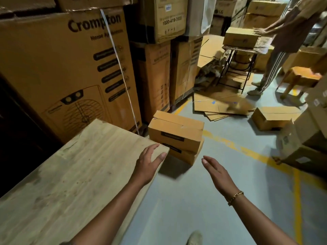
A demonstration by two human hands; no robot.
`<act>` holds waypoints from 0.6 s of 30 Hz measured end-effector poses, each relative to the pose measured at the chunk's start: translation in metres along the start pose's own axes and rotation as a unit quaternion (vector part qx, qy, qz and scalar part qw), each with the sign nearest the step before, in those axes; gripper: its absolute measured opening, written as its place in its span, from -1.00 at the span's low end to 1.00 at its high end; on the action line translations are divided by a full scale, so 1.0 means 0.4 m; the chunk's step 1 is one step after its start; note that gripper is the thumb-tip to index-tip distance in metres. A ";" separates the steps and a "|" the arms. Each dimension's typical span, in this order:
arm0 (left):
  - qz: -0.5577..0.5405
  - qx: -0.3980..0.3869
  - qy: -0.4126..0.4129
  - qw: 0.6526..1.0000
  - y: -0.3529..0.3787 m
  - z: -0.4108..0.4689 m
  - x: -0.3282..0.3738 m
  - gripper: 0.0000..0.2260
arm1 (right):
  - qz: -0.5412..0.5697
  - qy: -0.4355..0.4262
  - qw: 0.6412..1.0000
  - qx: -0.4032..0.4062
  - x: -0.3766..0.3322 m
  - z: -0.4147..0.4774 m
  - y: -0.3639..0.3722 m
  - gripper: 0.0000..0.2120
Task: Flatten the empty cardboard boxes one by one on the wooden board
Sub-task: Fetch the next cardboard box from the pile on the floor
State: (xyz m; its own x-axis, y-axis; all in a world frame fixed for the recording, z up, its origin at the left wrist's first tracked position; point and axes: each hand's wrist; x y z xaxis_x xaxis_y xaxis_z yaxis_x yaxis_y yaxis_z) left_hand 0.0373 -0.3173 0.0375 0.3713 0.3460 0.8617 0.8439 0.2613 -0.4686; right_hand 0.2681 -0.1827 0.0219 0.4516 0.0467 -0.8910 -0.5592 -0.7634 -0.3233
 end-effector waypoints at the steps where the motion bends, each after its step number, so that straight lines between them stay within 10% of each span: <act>1: -0.009 0.003 -0.014 1.000 0.014 0.048 0.024 -0.49 | 0.000 0.007 1.000 -0.008 -0.001 0.038 -0.041 -0.50; 18: -0.104 0.012 -0.115 0.988 0.161 0.743 0.124 -0.51 | -0.077 0.037 0.986 -0.141 0.012 0.739 -0.495 -0.54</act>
State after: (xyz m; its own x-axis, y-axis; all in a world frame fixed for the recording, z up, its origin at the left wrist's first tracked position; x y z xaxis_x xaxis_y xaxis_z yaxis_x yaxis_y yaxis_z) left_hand -0.0049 -0.0156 -0.0080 0.0903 0.4775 0.8740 0.8827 0.3680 -0.2923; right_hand 0.1756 0.1590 -0.0127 0.5711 0.1376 -0.8093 -0.2695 -0.8998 -0.3432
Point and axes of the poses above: each hand's wrist, its own z-axis towards the middle knuckle, its own y-axis out of the palm, x = y × z, and after that the axes turned 15 degrees about -x, right-handed
